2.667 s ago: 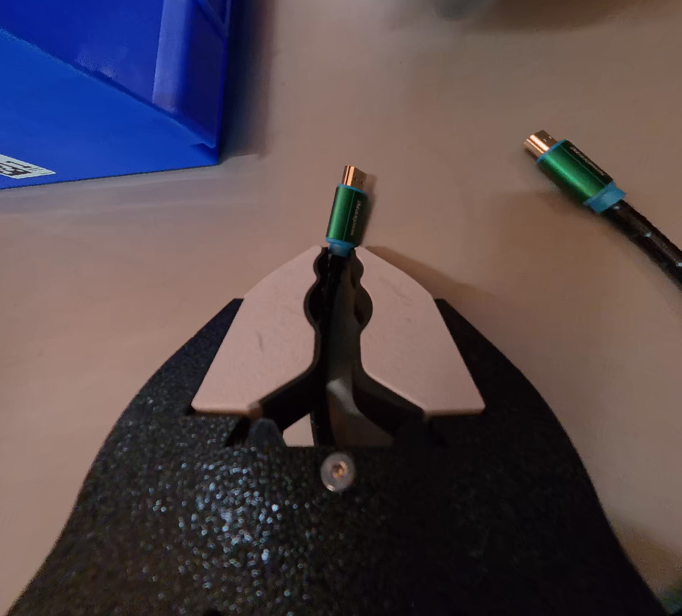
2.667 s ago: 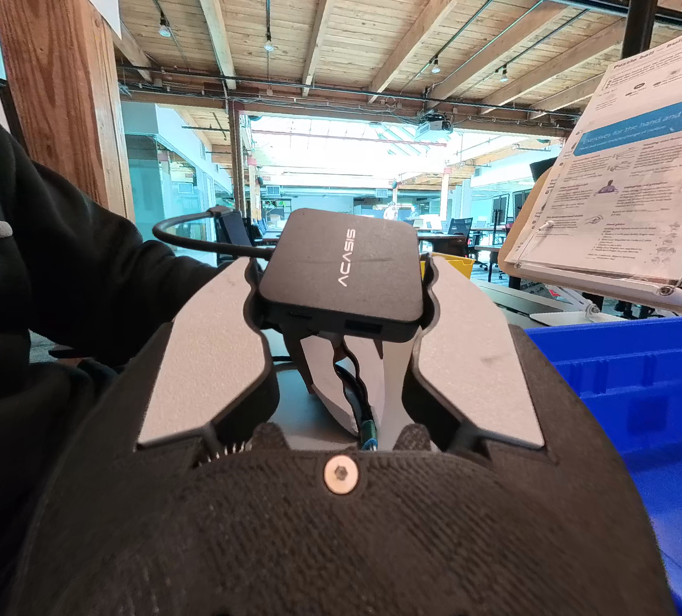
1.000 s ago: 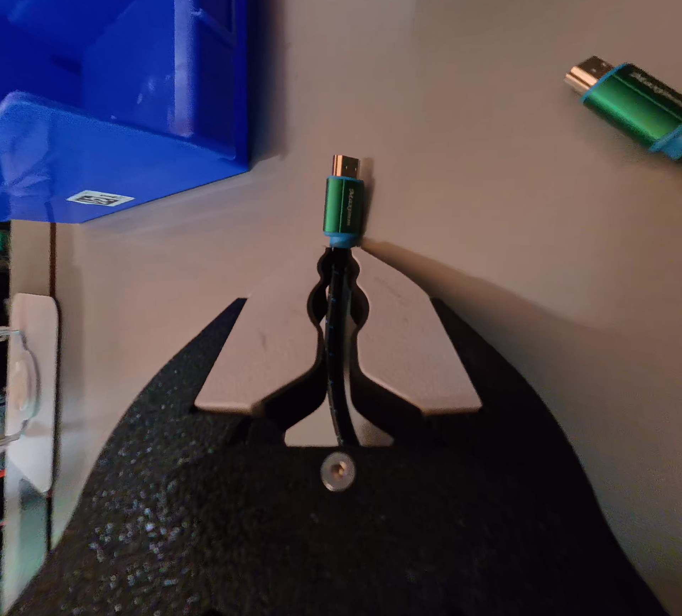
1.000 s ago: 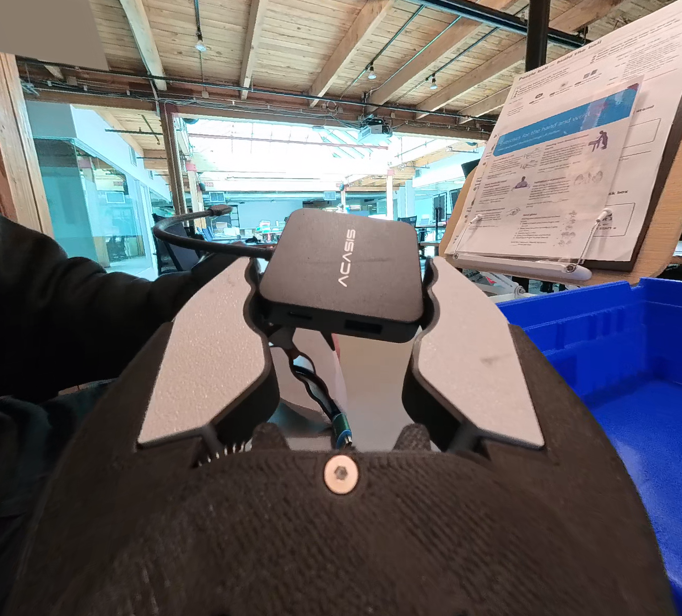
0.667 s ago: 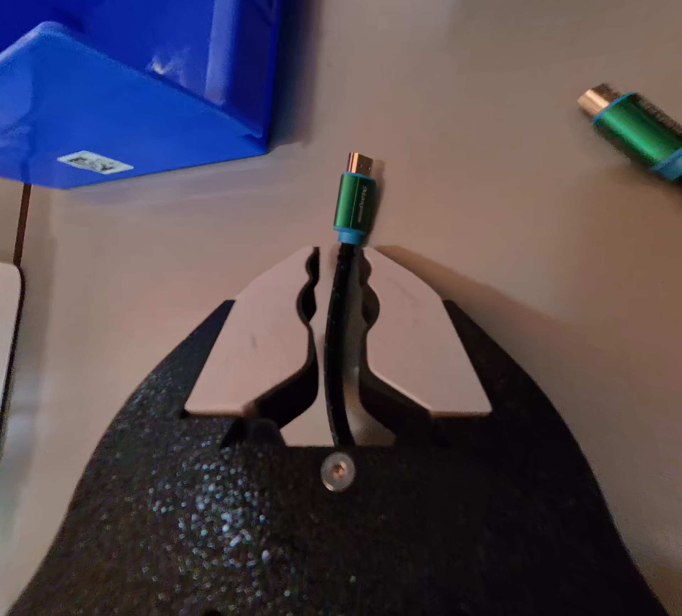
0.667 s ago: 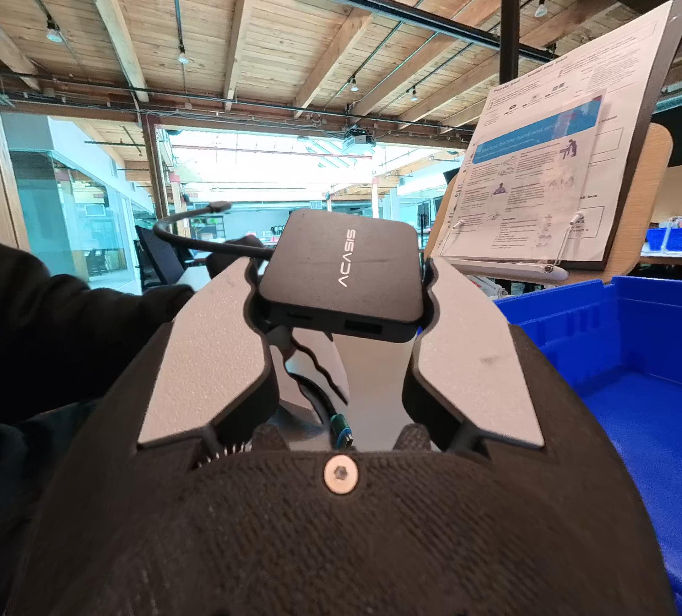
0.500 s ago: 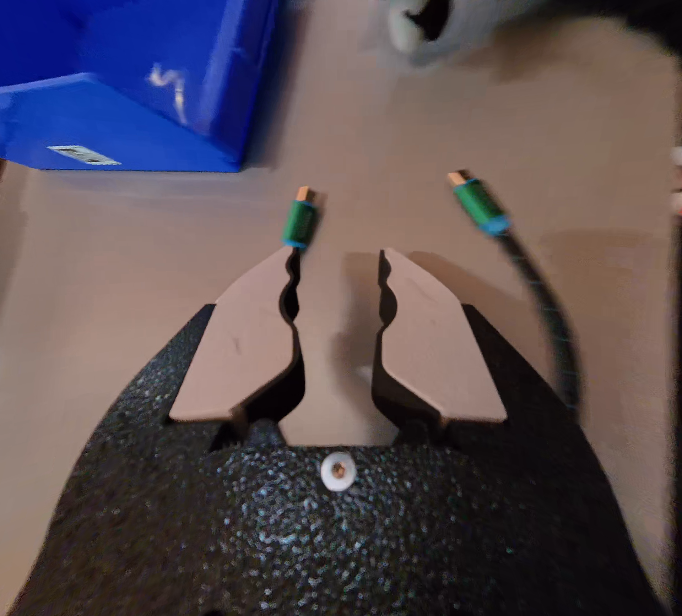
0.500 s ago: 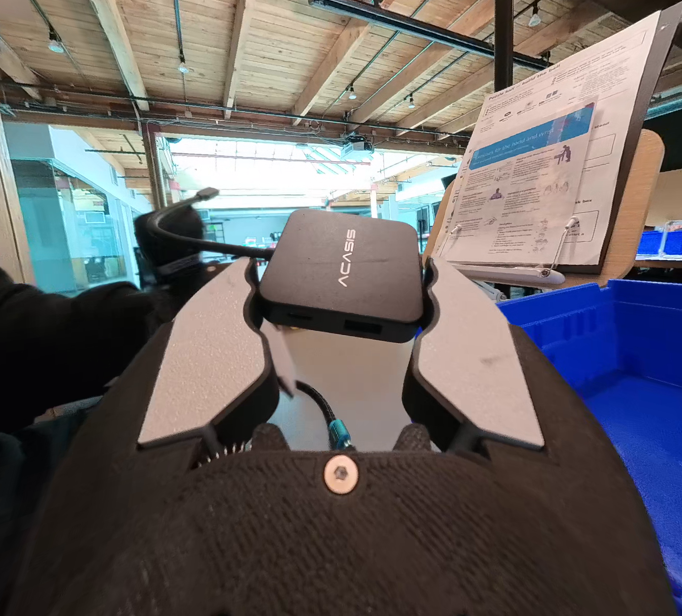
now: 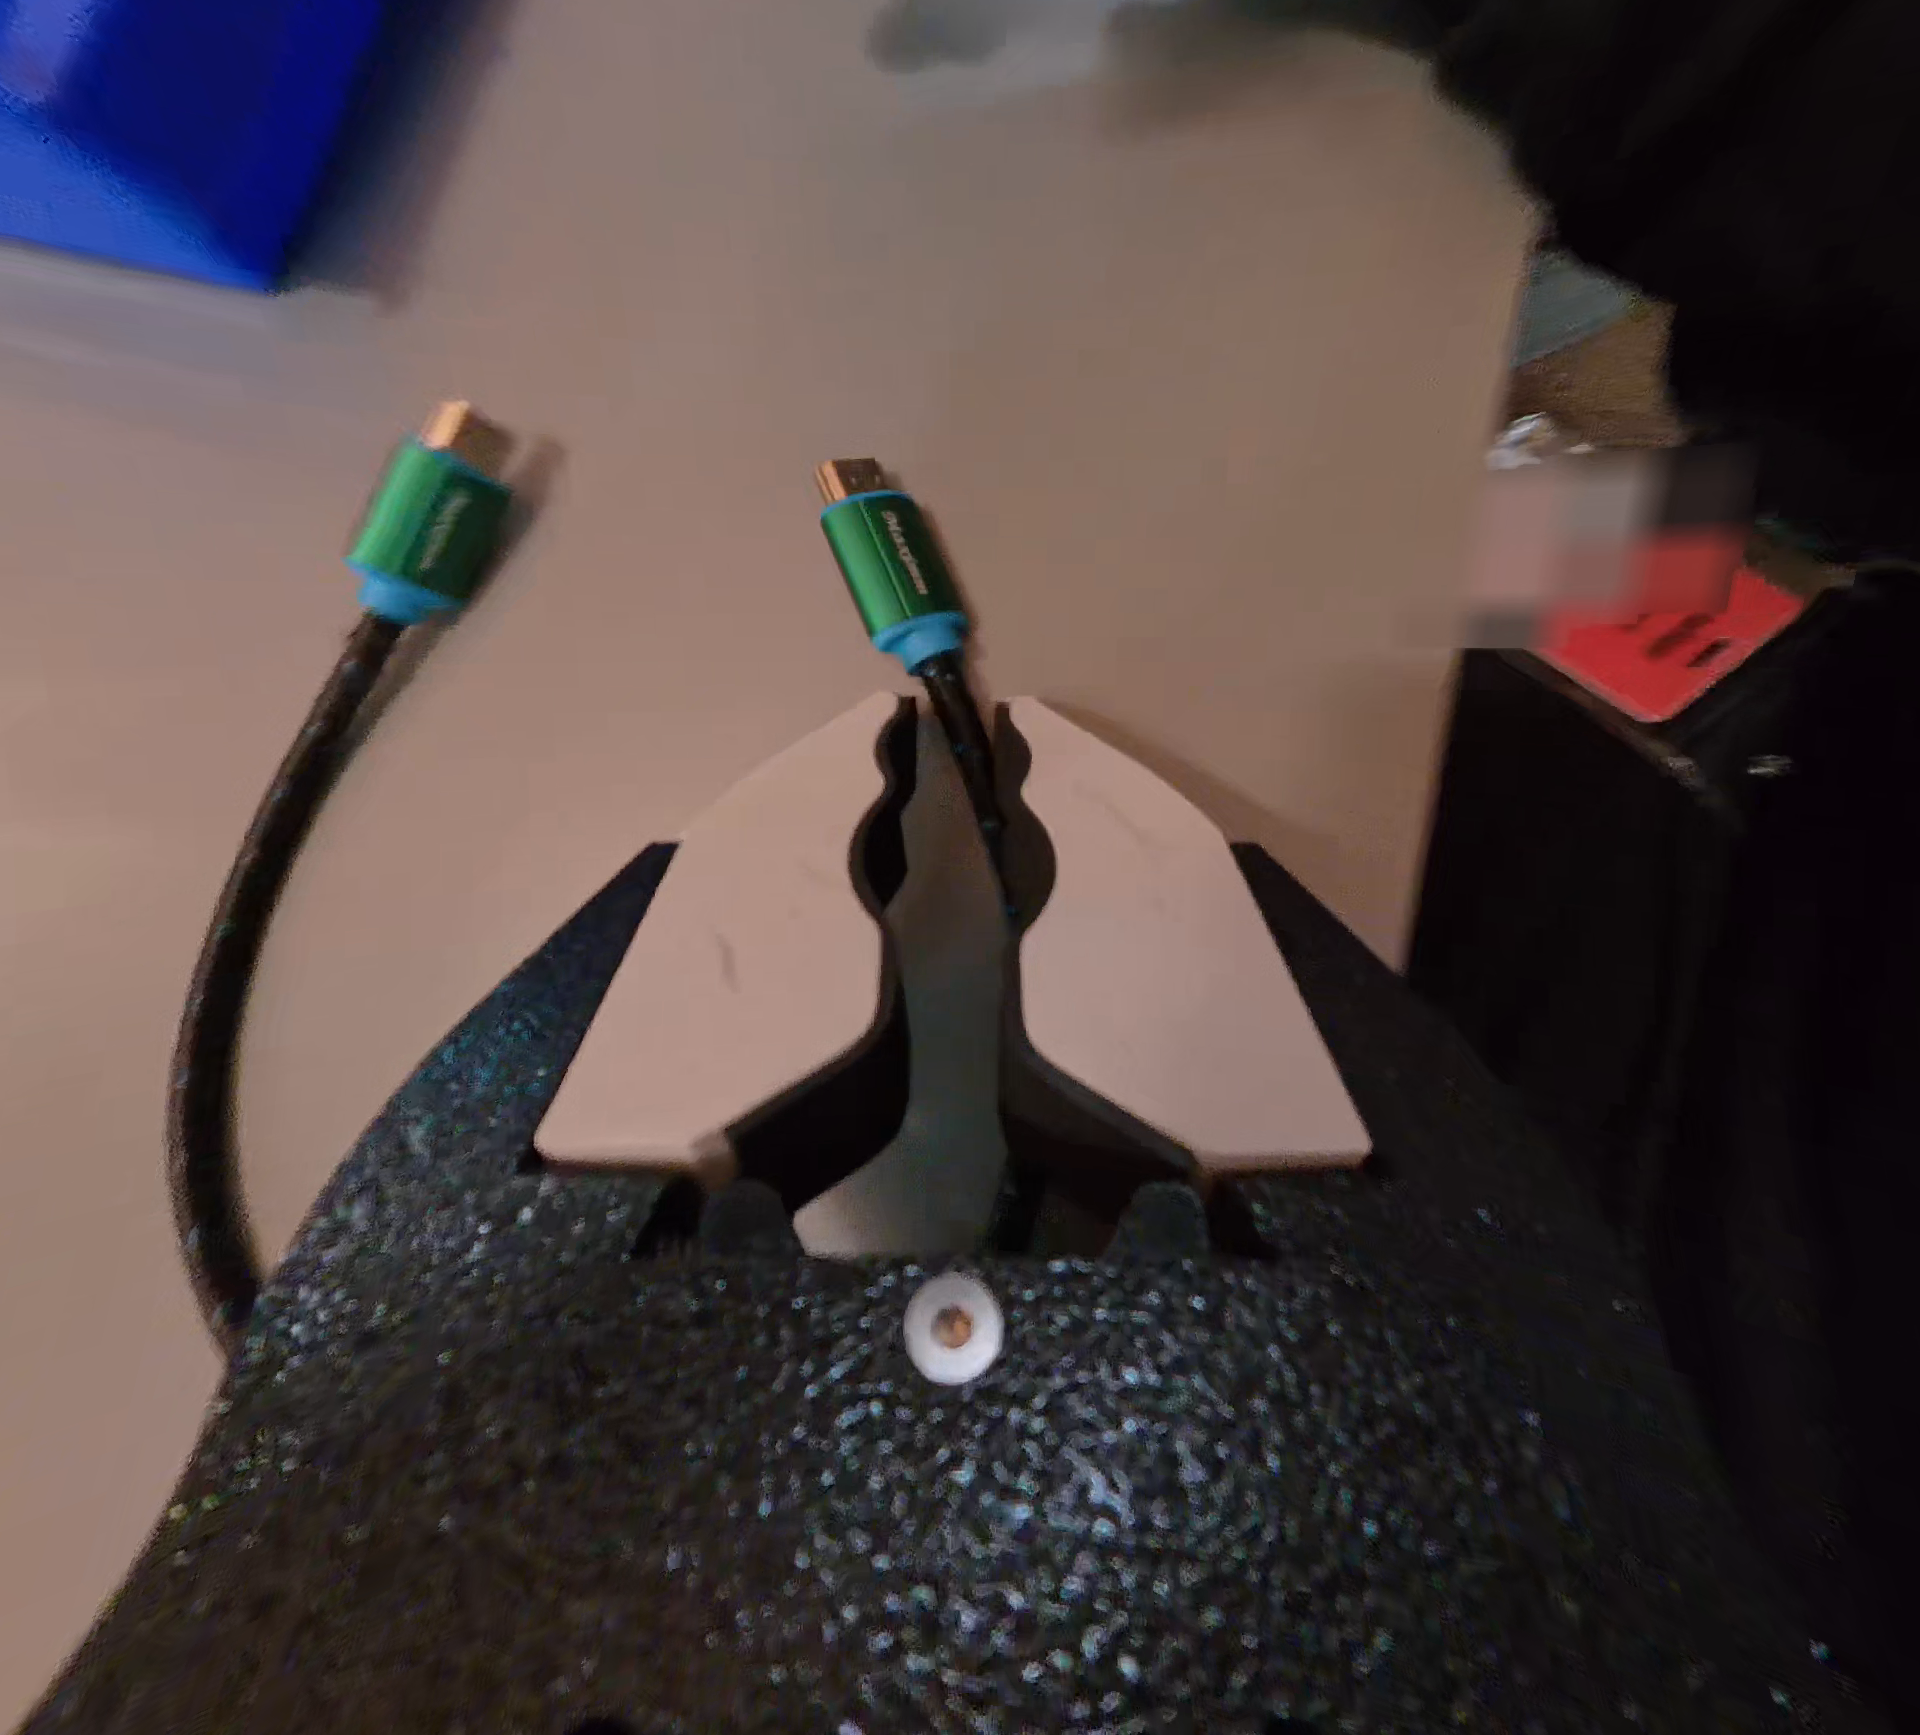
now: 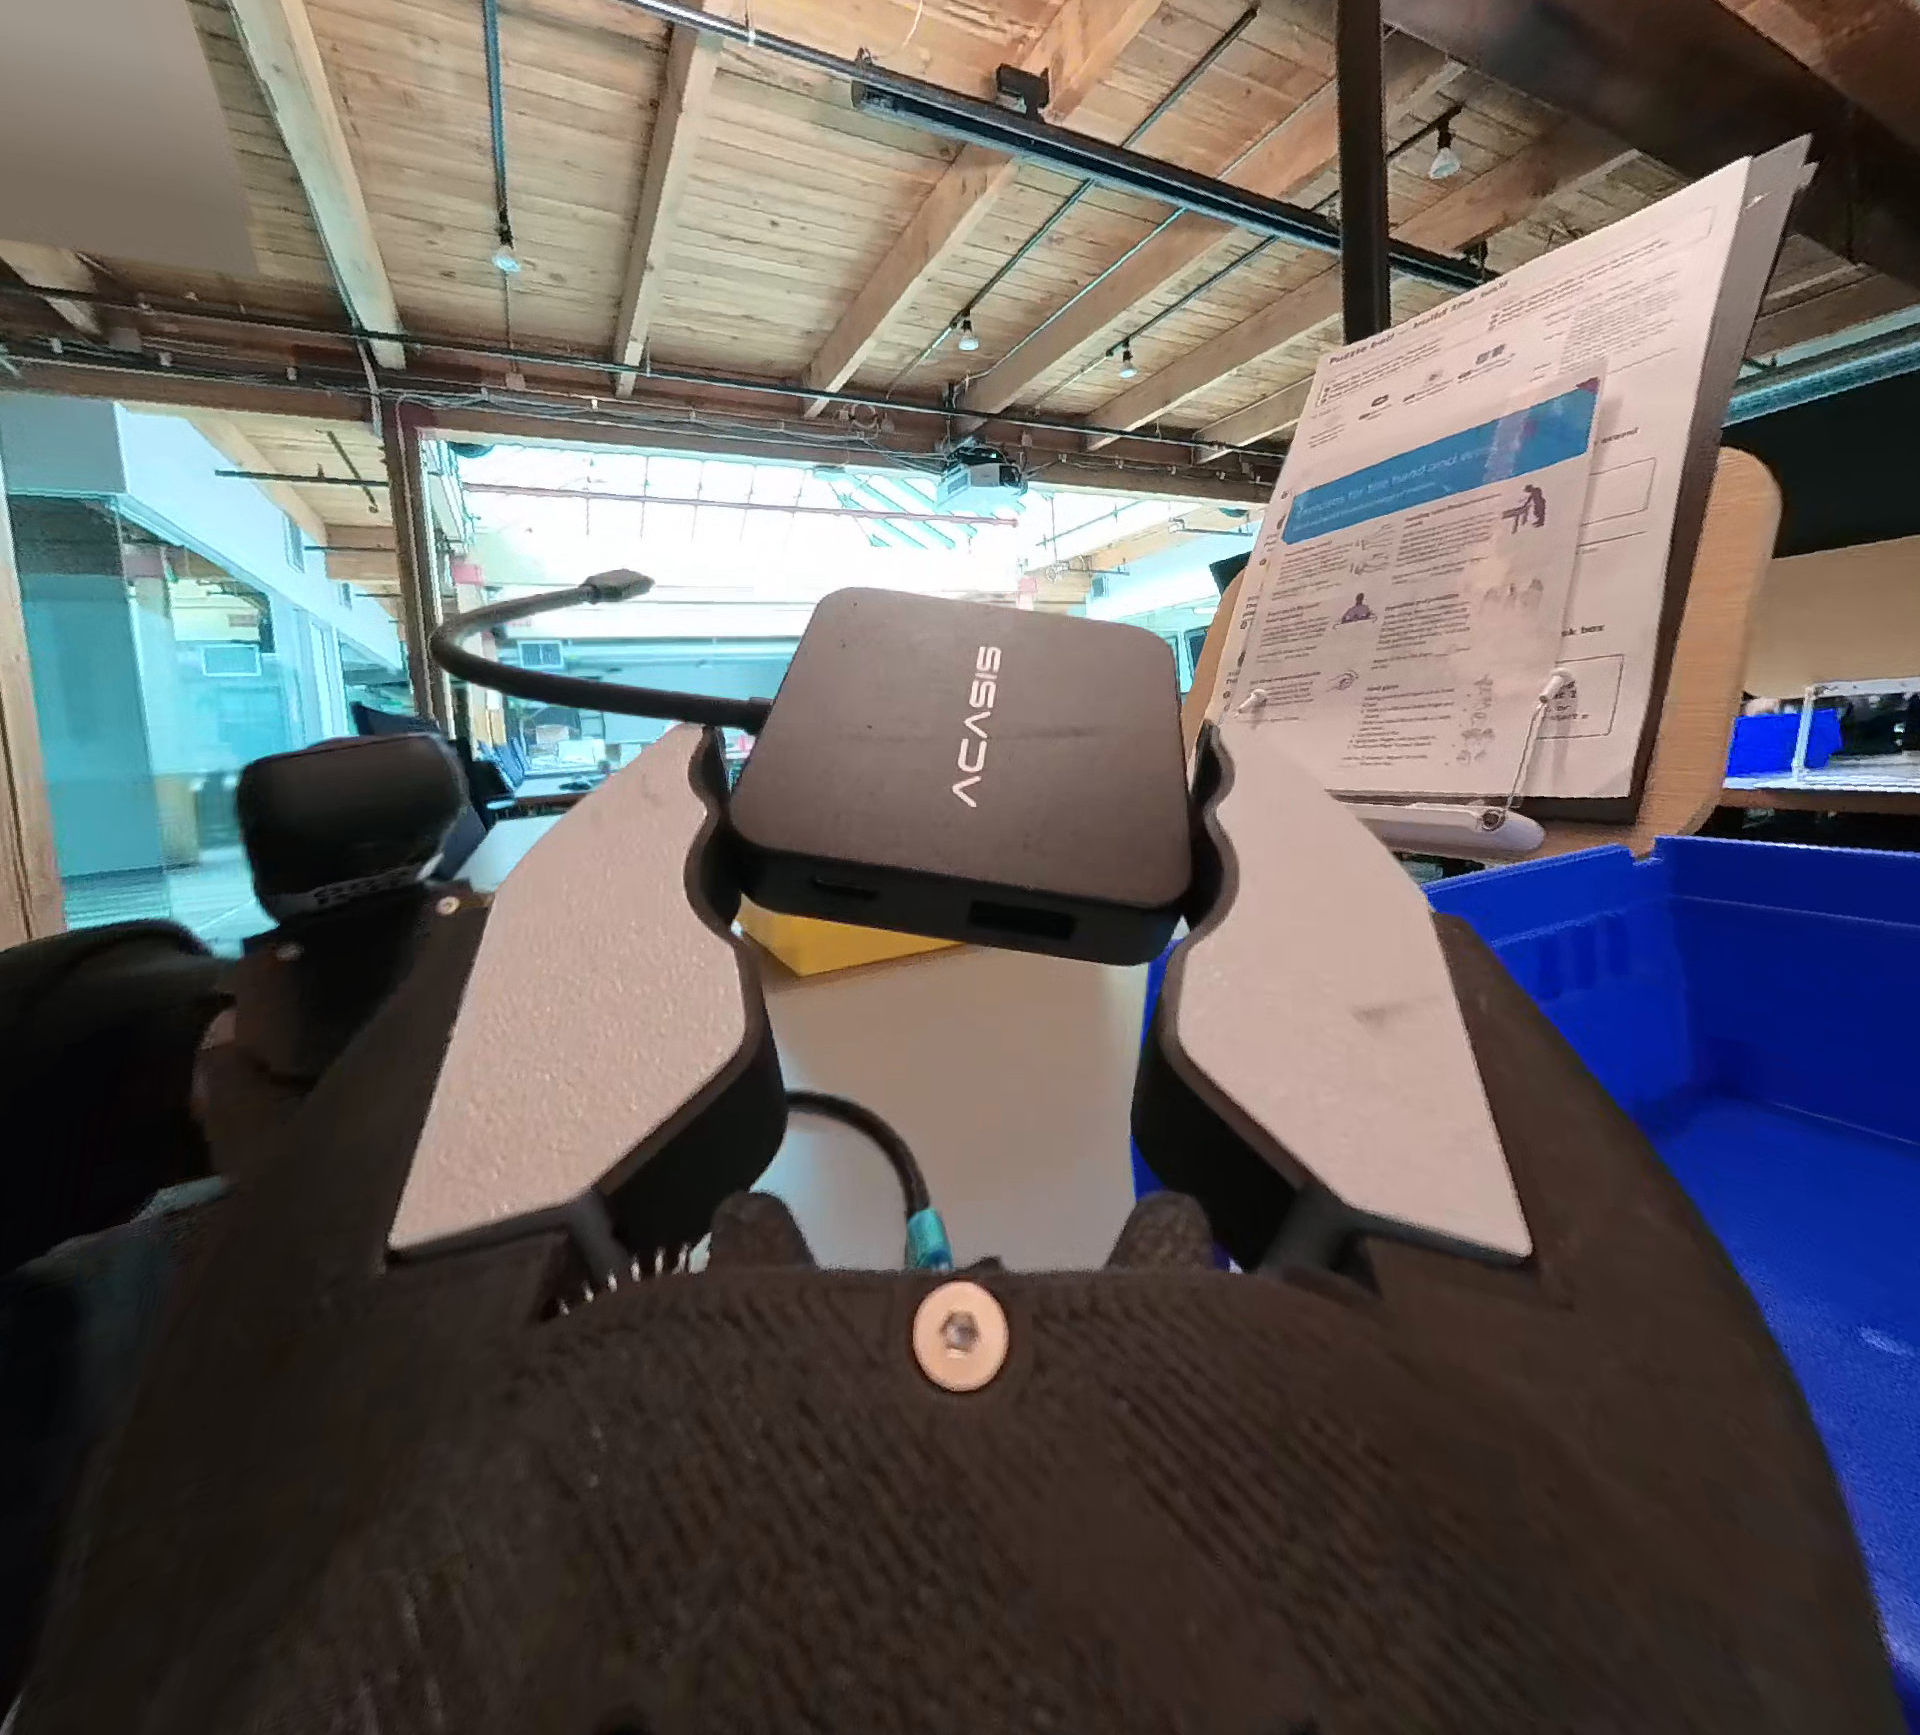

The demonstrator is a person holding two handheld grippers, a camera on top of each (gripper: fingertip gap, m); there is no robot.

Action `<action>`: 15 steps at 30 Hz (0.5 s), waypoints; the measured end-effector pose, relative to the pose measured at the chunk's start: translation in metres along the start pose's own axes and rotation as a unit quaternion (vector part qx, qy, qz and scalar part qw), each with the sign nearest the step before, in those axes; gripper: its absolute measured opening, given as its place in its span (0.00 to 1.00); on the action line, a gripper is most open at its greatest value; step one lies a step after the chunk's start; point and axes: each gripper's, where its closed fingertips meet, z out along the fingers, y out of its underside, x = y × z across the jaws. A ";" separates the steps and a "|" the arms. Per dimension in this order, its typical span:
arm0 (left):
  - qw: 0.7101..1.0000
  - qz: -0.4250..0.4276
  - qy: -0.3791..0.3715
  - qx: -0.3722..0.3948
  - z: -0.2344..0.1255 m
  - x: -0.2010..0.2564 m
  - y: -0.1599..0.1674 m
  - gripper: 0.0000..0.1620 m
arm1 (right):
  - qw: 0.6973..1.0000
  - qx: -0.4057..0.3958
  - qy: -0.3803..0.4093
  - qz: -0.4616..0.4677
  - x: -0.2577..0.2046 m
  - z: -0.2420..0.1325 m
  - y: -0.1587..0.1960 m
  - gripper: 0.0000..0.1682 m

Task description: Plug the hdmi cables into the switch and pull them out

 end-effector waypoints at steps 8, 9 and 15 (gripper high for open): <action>0.997 0.002 -0.072 -0.001 -0.021 -0.046 0.025 0.10 | 1.000 -0.003 -0.005 -0.002 -0.002 0.002 0.002 0.51; 0.997 0.008 -0.072 0.003 -0.022 -0.043 0.022 0.11 | 1.000 -0.001 -0.004 -0.001 -0.001 0.002 0.001 0.51; 0.991 0.038 -0.125 -0.020 -0.020 -0.052 0.017 0.12 | 1.000 -0.004 -0.008 0.002 -0.002 0.003 0.003 0.51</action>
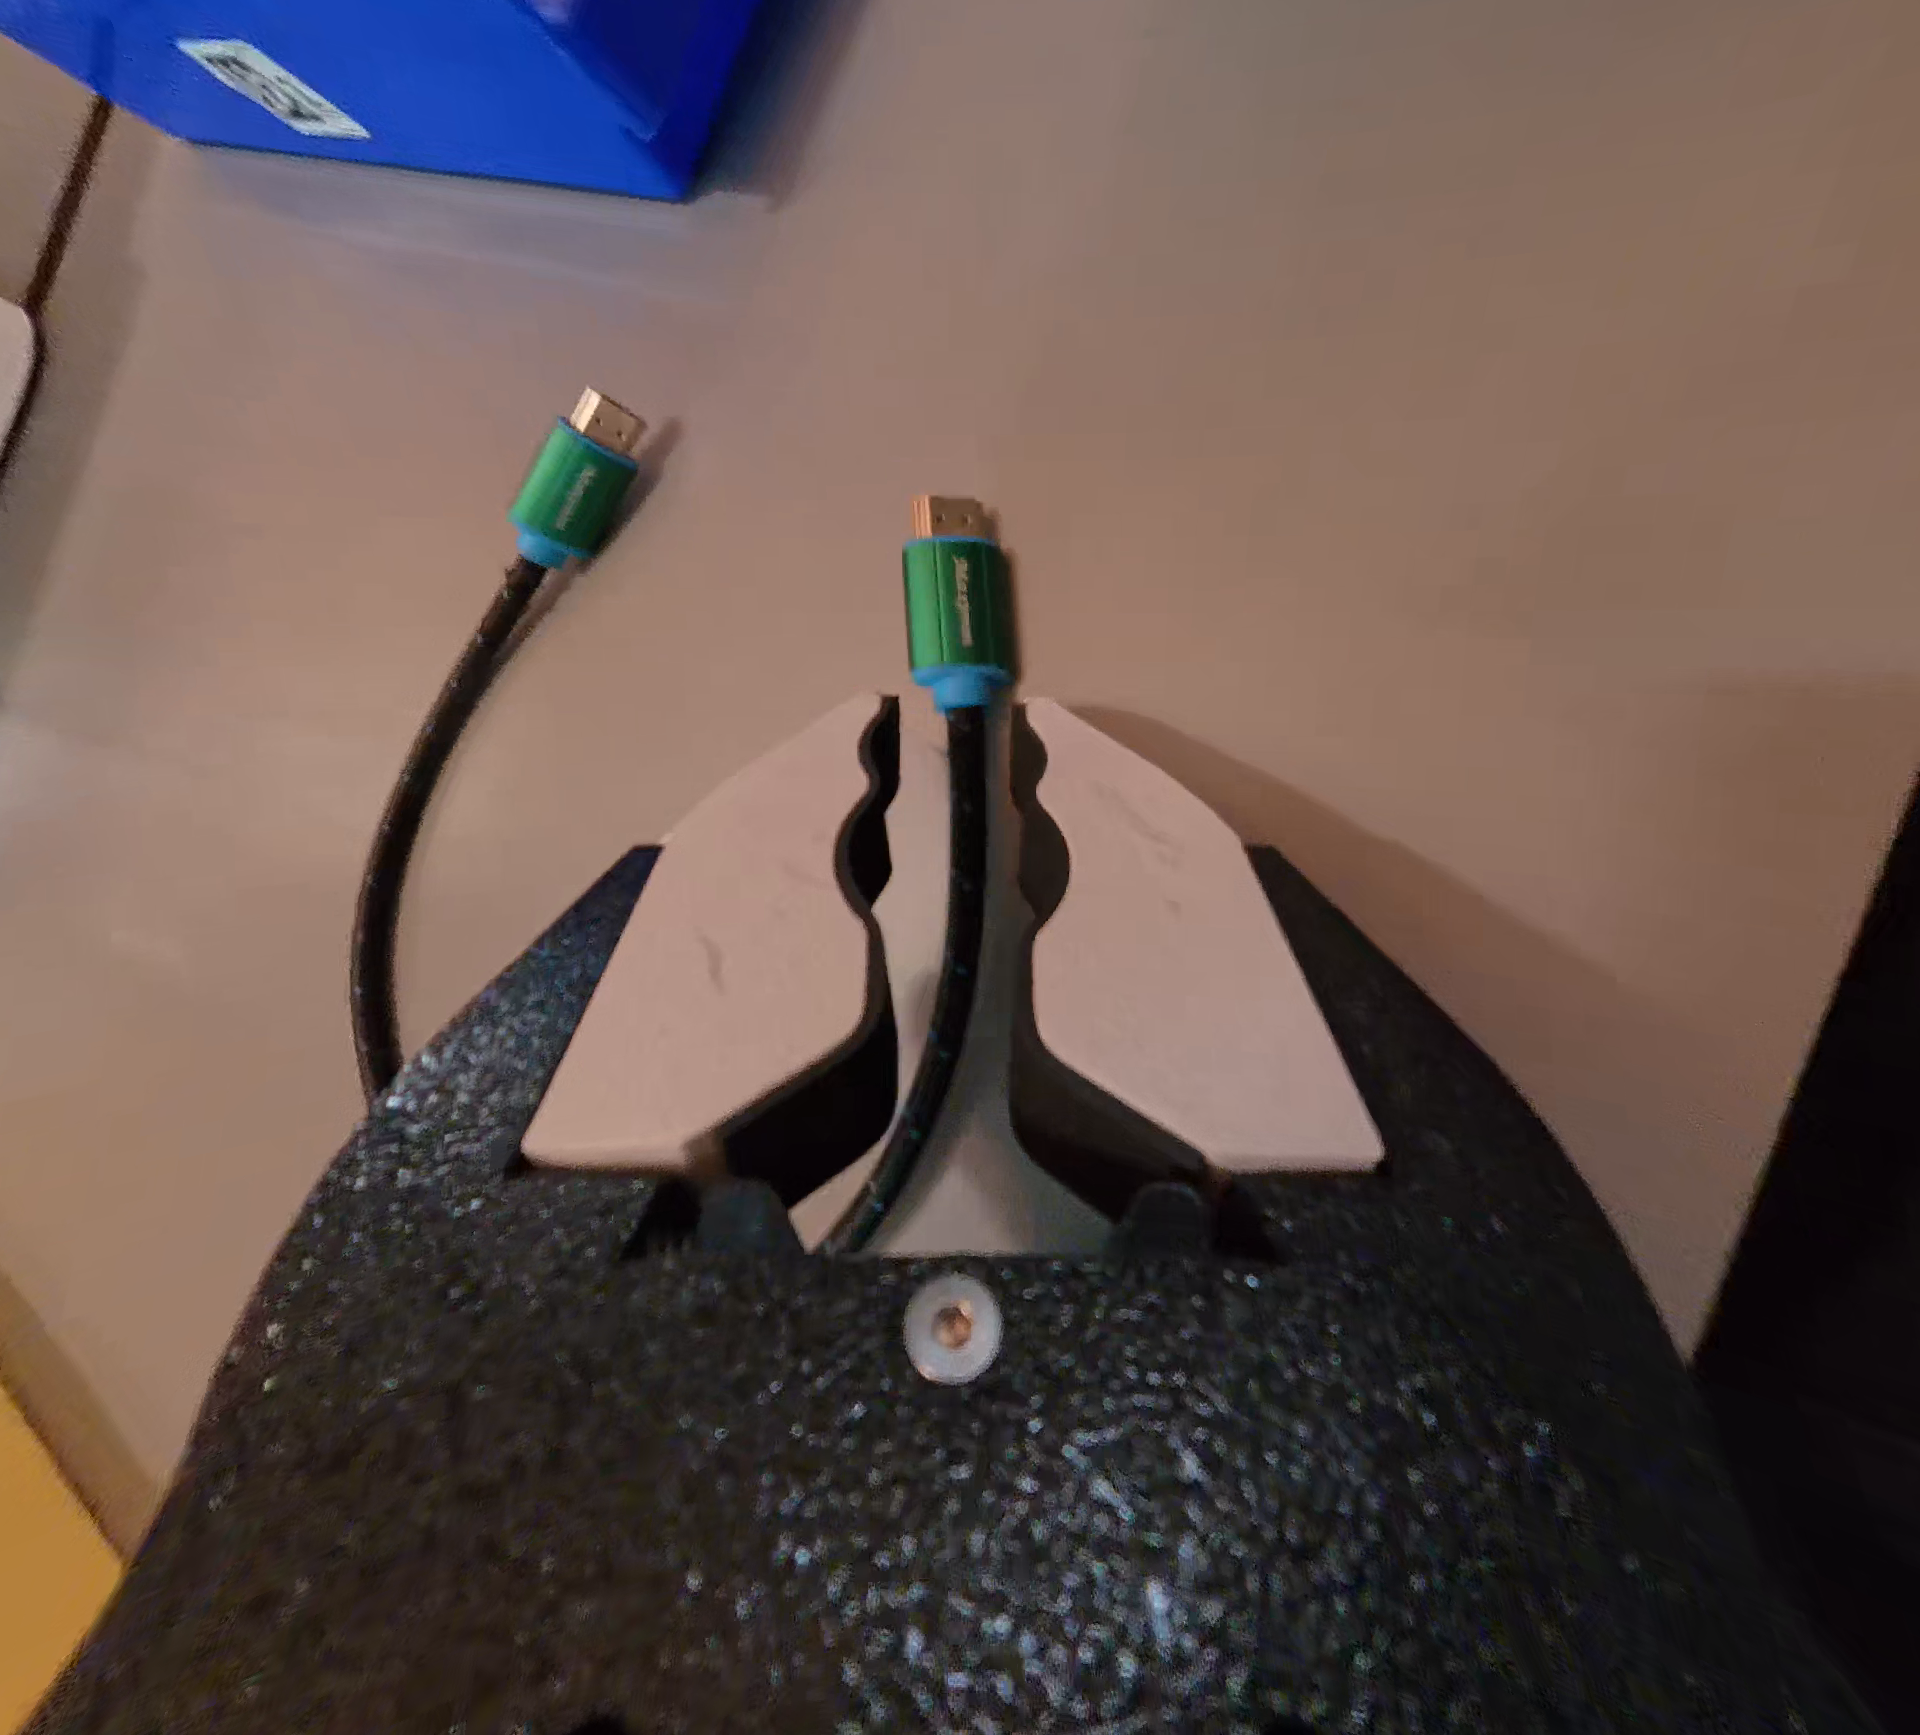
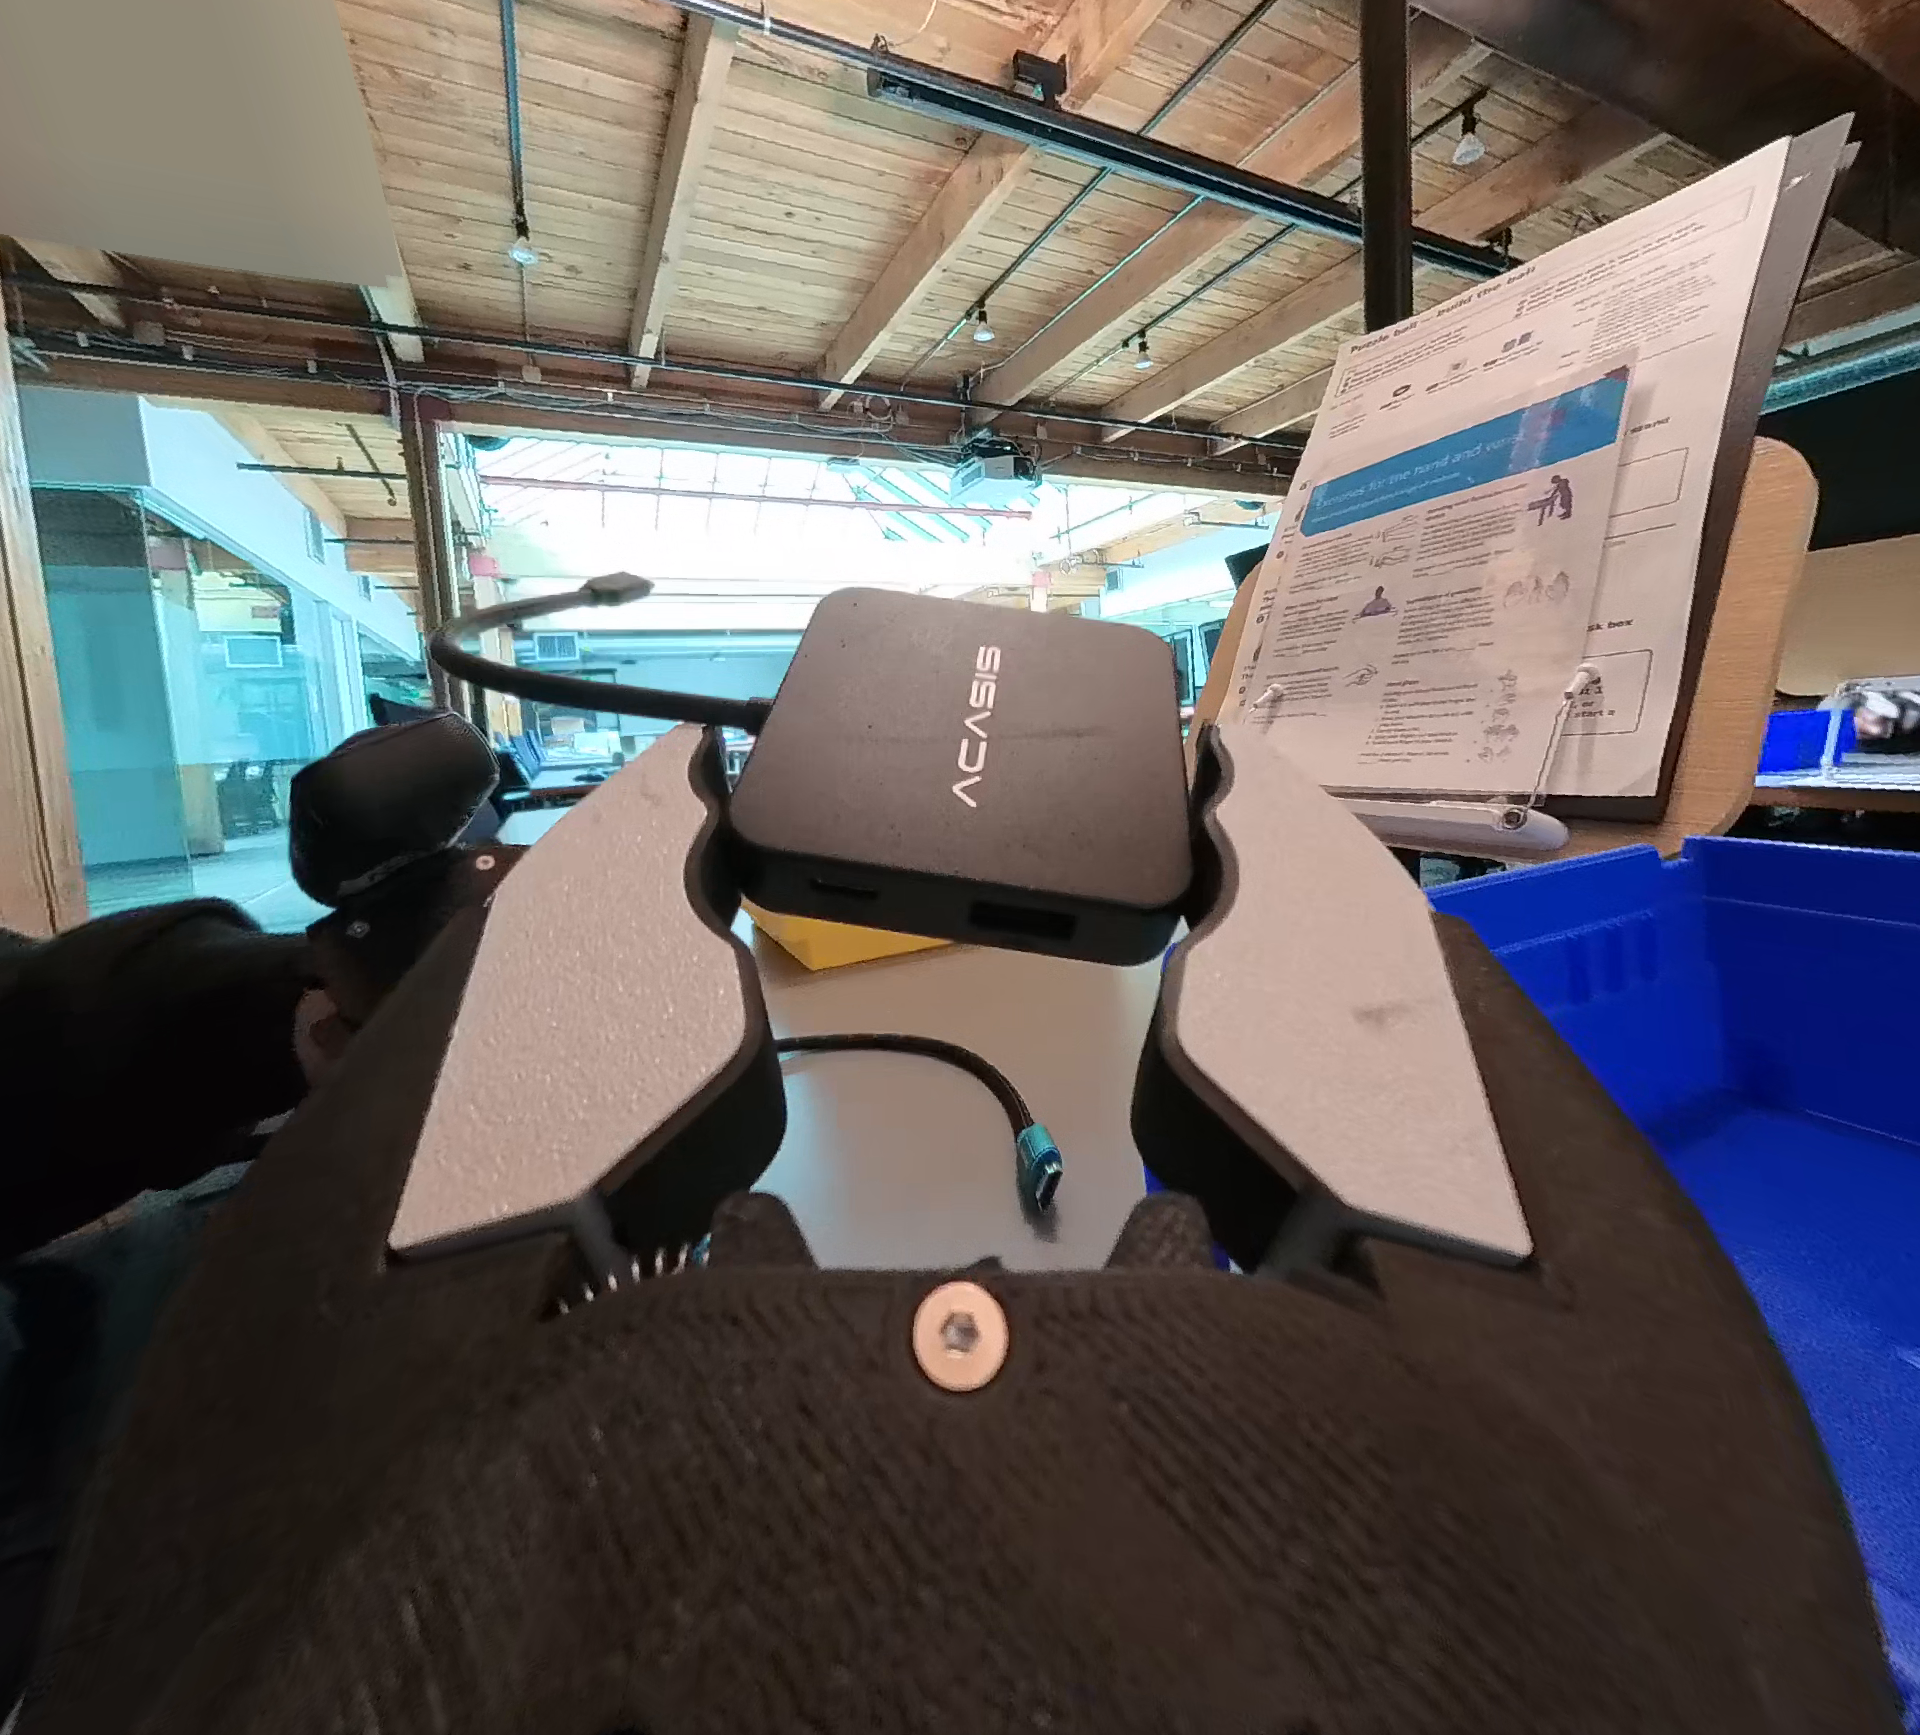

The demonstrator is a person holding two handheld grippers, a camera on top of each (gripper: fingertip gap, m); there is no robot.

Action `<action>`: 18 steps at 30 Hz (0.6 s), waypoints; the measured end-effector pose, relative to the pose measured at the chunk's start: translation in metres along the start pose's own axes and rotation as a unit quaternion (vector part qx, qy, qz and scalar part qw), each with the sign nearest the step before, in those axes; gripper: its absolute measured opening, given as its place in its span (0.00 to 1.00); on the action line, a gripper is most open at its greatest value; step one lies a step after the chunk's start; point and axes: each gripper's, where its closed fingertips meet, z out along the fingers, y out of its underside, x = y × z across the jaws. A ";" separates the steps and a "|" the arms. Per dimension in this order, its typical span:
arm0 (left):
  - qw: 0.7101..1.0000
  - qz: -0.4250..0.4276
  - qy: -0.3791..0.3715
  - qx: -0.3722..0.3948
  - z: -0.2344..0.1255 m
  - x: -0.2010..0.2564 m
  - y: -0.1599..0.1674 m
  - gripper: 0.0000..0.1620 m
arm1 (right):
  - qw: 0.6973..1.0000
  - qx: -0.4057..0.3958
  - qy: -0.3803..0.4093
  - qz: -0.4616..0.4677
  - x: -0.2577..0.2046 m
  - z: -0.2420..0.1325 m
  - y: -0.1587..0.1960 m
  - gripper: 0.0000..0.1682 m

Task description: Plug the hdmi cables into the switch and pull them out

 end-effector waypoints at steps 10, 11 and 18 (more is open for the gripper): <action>0.998 0.049 -0.046 -0.019 0.013 -0.017 0.006 0.09 | 1.000 -0.008 -0.020 0.001 -0.007 0.000 0.002 0.51; 0.996 0.058 -0.058 -0.024 0.011 -0.021 0.009 0.10 | 1.000 -0.011 -0.028 0.001 -0.009 0.001 0.003 0.51; 0.996 0.052 -0.058 -0.040 0.007 -0.025 0.018 0.08 | 0.999 -0.026 -0.042 -0.005 -0.018 0.006 0.008 0.51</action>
